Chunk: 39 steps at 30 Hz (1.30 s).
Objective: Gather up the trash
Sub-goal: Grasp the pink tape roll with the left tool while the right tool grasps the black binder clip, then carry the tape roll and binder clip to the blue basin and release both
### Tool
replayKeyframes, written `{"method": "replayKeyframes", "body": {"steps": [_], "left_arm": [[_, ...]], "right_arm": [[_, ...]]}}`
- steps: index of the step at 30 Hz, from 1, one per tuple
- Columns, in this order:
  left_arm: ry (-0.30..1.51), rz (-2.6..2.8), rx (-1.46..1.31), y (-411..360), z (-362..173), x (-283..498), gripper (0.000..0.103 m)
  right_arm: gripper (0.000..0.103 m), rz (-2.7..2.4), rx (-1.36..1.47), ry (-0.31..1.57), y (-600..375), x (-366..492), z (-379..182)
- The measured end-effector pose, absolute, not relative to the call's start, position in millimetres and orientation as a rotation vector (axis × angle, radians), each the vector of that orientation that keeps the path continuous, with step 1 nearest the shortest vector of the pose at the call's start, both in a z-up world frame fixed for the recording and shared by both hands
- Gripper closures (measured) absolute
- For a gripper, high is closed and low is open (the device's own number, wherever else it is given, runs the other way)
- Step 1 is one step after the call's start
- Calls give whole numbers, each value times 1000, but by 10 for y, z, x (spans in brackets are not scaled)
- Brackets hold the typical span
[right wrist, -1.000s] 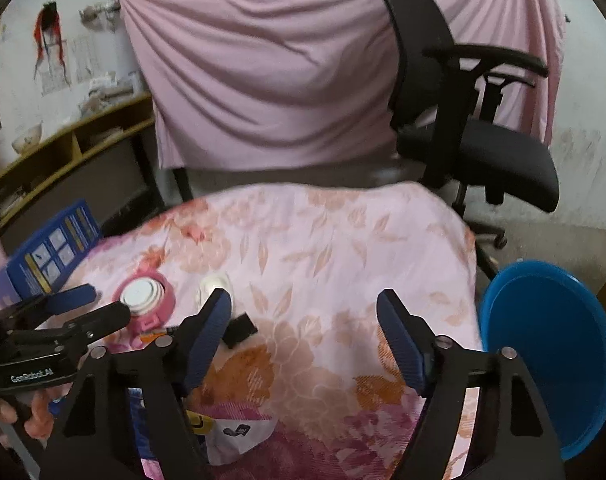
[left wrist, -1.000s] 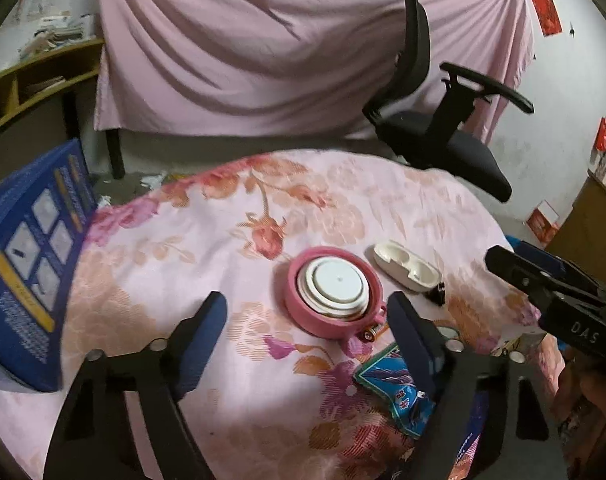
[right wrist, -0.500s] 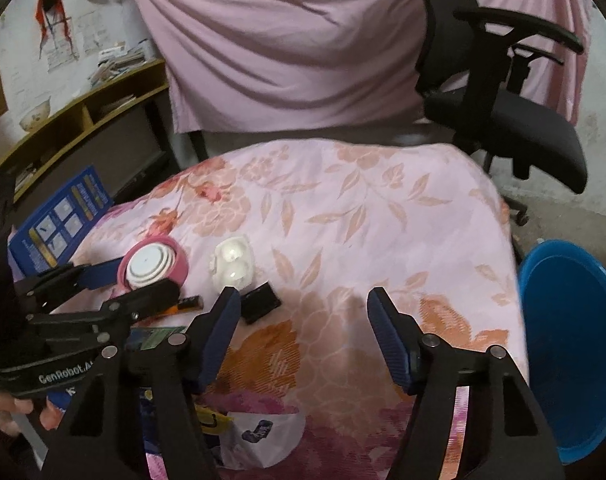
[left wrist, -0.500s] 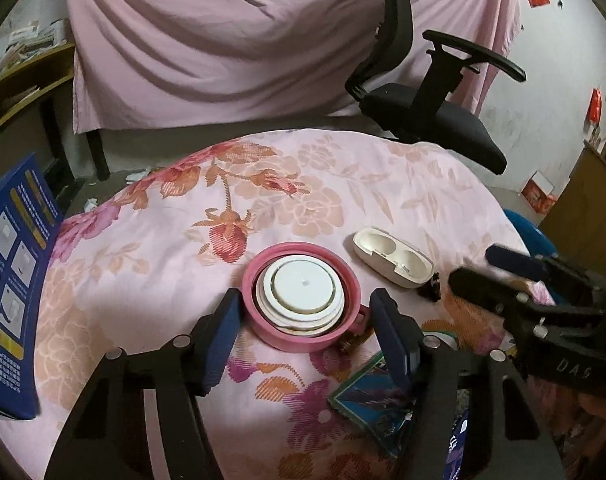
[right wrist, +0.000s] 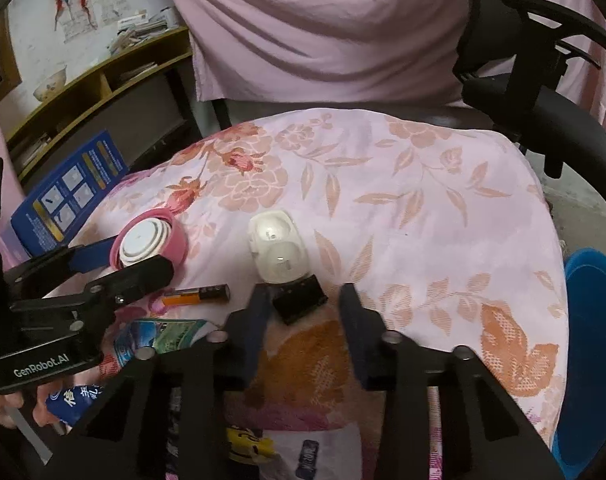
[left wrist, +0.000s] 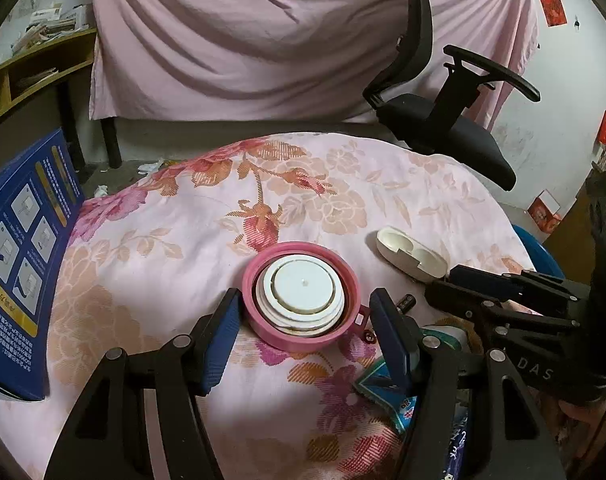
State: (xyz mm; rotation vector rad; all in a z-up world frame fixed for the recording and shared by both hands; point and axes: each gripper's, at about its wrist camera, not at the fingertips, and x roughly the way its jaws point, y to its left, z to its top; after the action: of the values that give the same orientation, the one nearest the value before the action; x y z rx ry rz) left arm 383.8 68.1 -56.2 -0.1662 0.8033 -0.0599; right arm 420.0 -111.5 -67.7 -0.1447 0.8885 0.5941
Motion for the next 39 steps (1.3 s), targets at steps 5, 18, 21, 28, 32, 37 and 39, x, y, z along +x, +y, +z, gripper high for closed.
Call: {"method": "replayKeyframes", "body": {"steps": [5,18,21,28,32,37,39], "left_arm": [[801,-68,-172,681,-566,3833,44],[675,-48,-155,670,-425,3653,44],[622,-41,-150,641,-371,3586,44],[453,-28,-147,574,-206,3378,44],[361,-13,-146,540,-131,3266,44],[225,5,-149,490,-22,3055,44],[185,12,-155,483,6,2976,44]], "right_arm": [[76,612,-147,882,-1106,4170,-673],[77,566,-146,698,-1219,3820,-446],[77,555,-143,647,-1239,3768,-387],[76,507,-84,473,-1394,3586,-211],[77,485,-50,361,-1483,3488,-100],[77,458,-23,223,-1589,3359,32],[76,442,-17,165,-1629,3298,86]]}}
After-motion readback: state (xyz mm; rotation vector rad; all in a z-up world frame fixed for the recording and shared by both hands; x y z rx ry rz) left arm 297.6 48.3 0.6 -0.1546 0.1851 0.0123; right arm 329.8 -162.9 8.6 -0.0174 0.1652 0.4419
